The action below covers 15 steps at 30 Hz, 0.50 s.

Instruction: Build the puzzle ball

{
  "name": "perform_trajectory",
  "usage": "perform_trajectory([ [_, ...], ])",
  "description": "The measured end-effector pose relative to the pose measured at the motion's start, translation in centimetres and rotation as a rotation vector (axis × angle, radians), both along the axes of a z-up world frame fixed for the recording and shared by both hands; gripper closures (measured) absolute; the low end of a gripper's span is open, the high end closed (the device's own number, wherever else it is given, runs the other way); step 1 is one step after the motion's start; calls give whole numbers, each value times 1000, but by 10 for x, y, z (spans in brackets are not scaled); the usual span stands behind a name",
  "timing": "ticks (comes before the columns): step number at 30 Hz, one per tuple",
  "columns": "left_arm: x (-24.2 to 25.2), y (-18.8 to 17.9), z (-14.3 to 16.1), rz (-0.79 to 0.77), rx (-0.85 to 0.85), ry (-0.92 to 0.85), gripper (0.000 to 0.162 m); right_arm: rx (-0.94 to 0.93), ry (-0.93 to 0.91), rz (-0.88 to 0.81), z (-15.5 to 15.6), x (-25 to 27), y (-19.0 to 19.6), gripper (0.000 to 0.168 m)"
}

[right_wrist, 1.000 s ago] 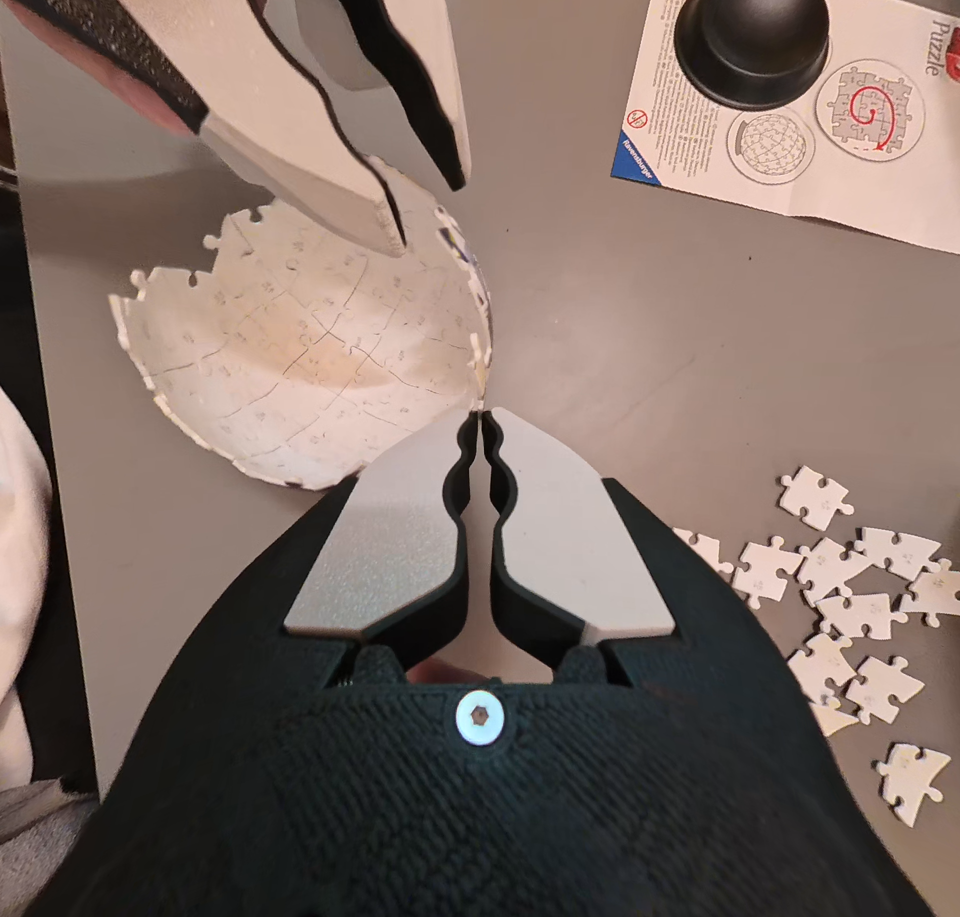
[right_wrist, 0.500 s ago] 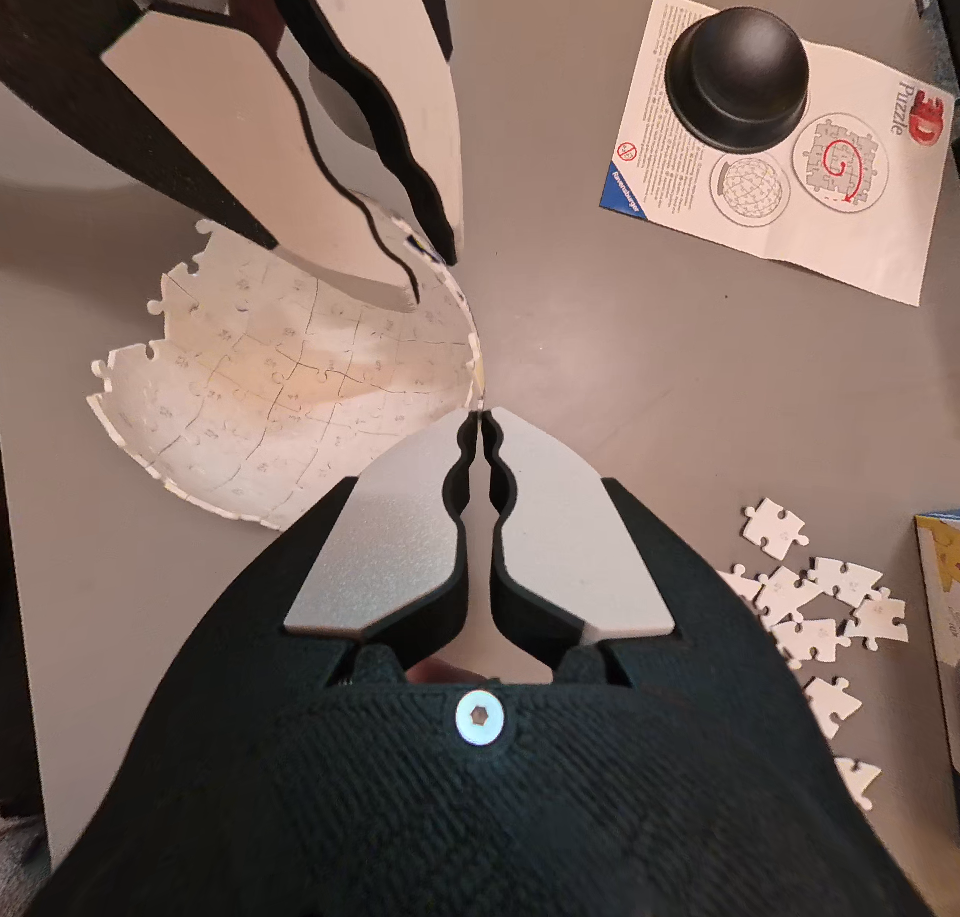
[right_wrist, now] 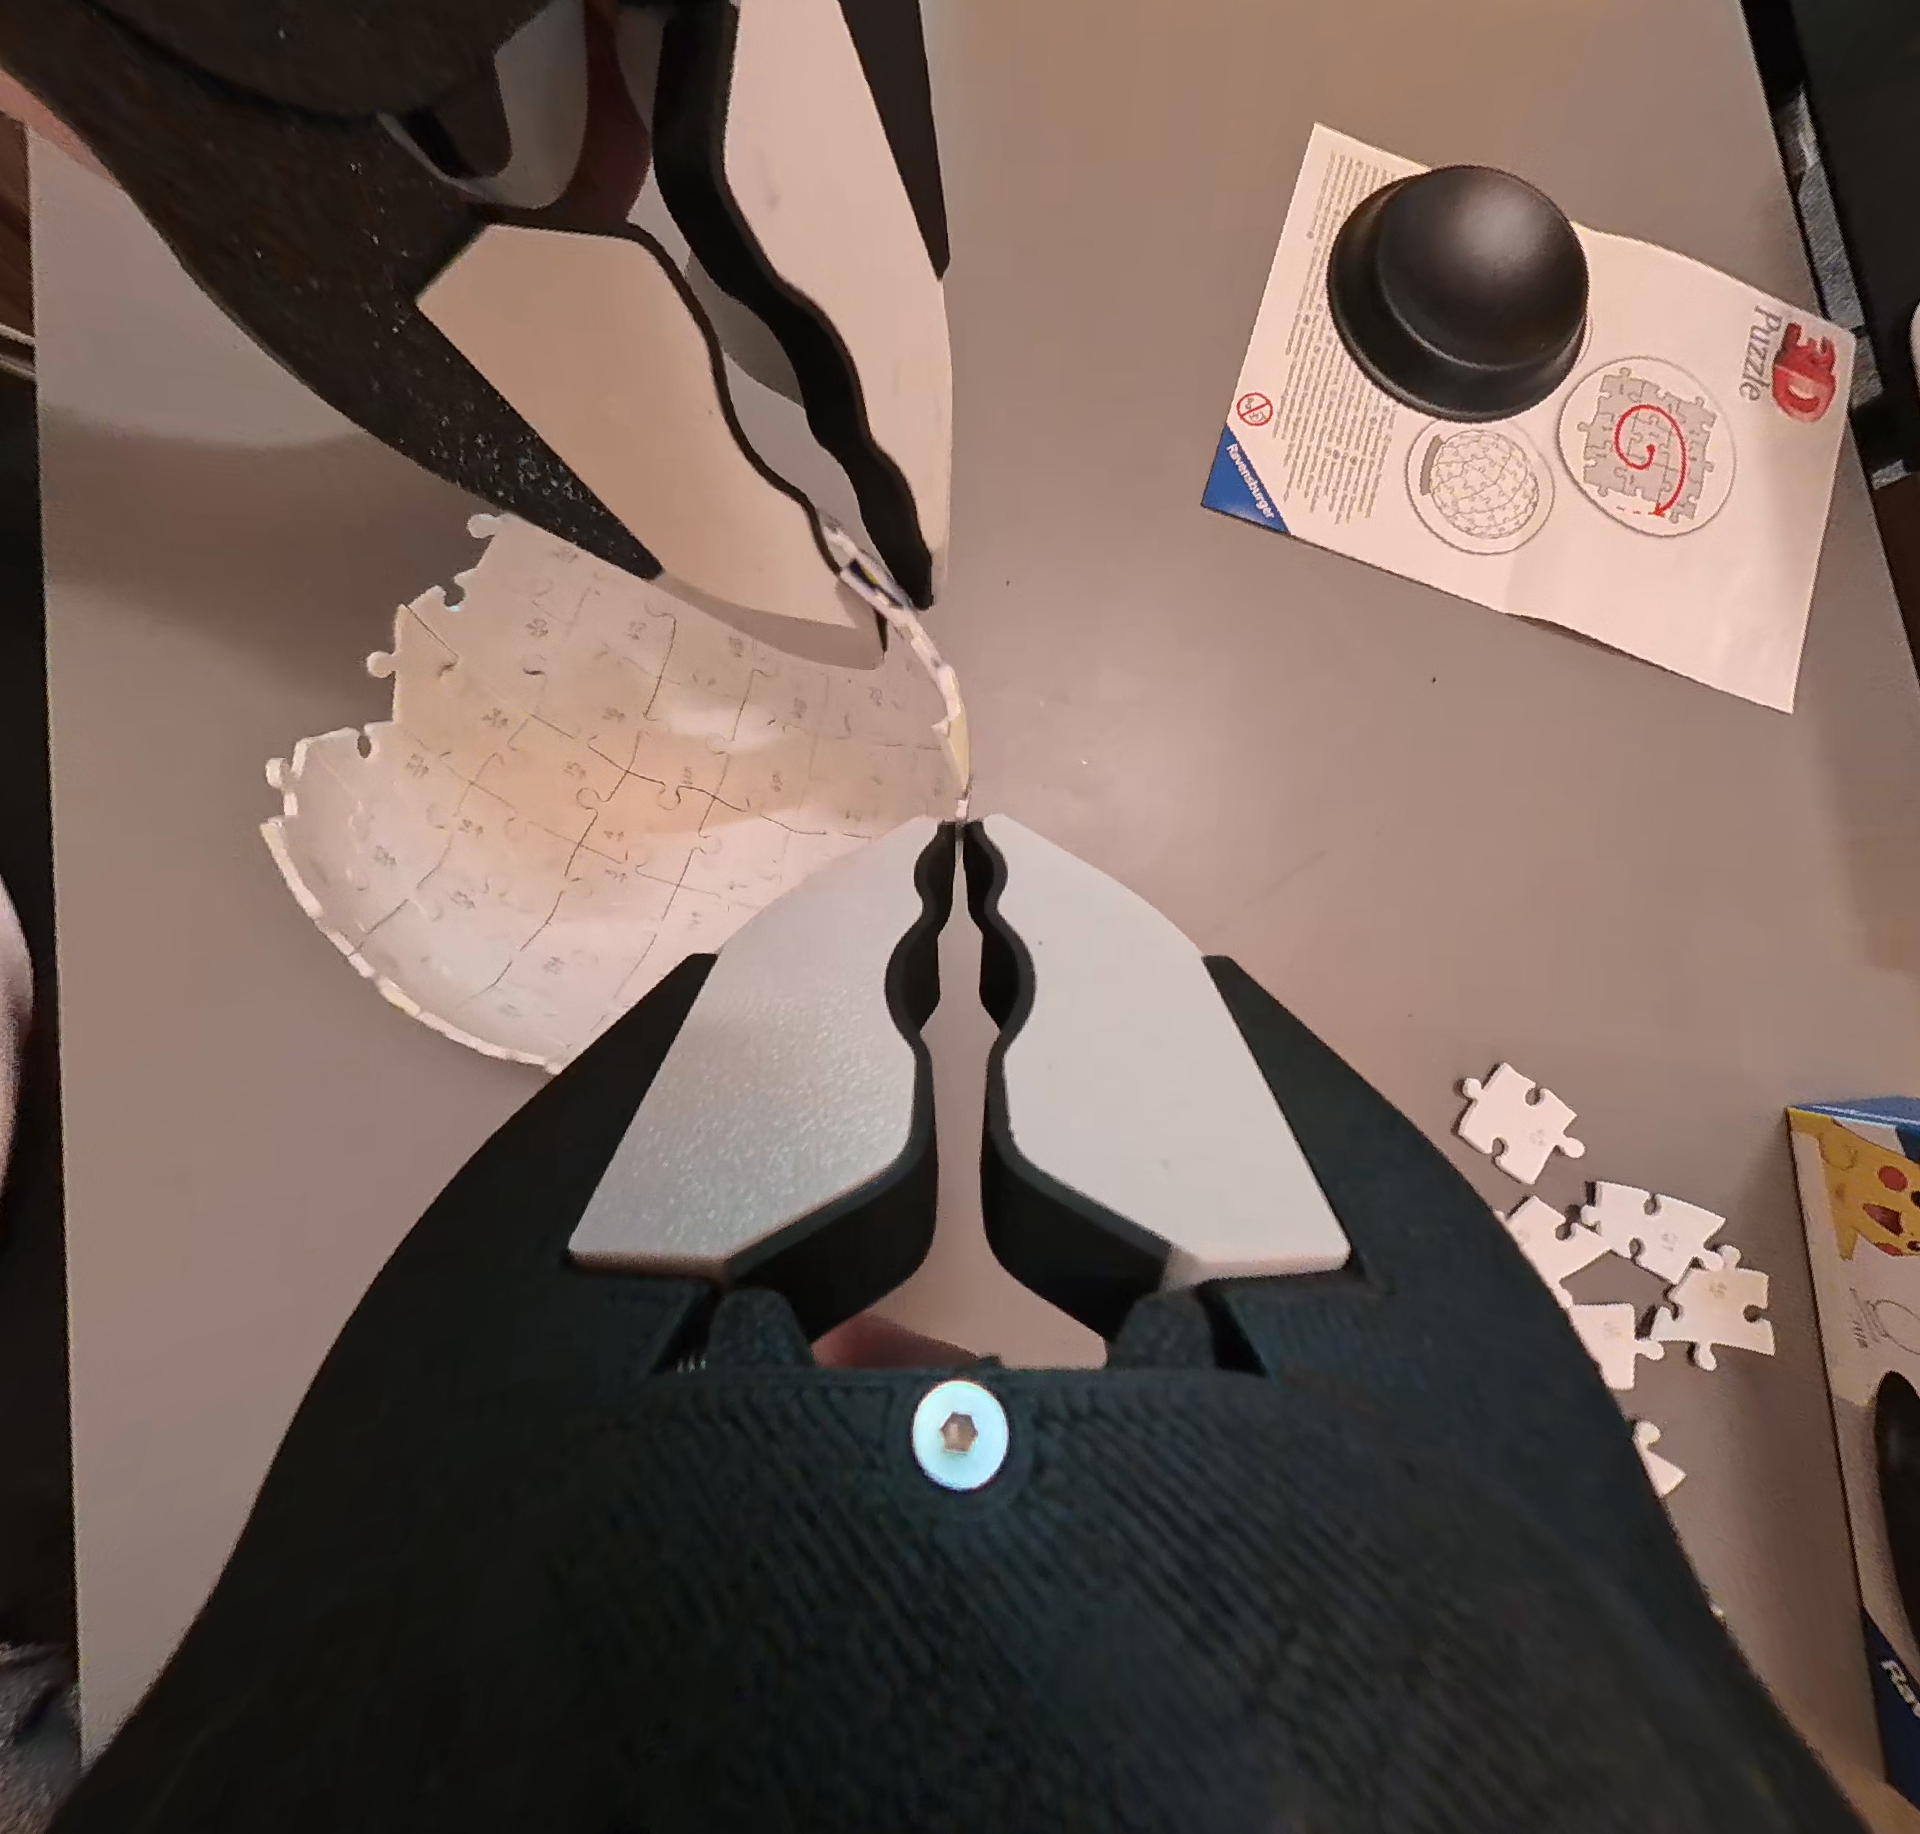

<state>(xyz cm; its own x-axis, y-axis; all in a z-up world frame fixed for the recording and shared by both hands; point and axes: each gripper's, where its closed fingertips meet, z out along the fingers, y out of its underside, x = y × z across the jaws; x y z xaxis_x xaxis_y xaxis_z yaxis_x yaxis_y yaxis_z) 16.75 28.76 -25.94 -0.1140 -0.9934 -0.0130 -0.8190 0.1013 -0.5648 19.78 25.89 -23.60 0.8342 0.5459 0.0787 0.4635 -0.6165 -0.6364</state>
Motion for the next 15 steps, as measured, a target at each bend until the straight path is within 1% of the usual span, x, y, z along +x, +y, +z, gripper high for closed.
perform_trajectory([
  [7, 4, 0, -1, -2, 10, 18, 149, -85, 3, 38, -7, -6, 3, 166],
  [15, 6, 3, -3, 34, -19, 24, 152, -77, -18, -24, -12, 3, 8, 166],
])
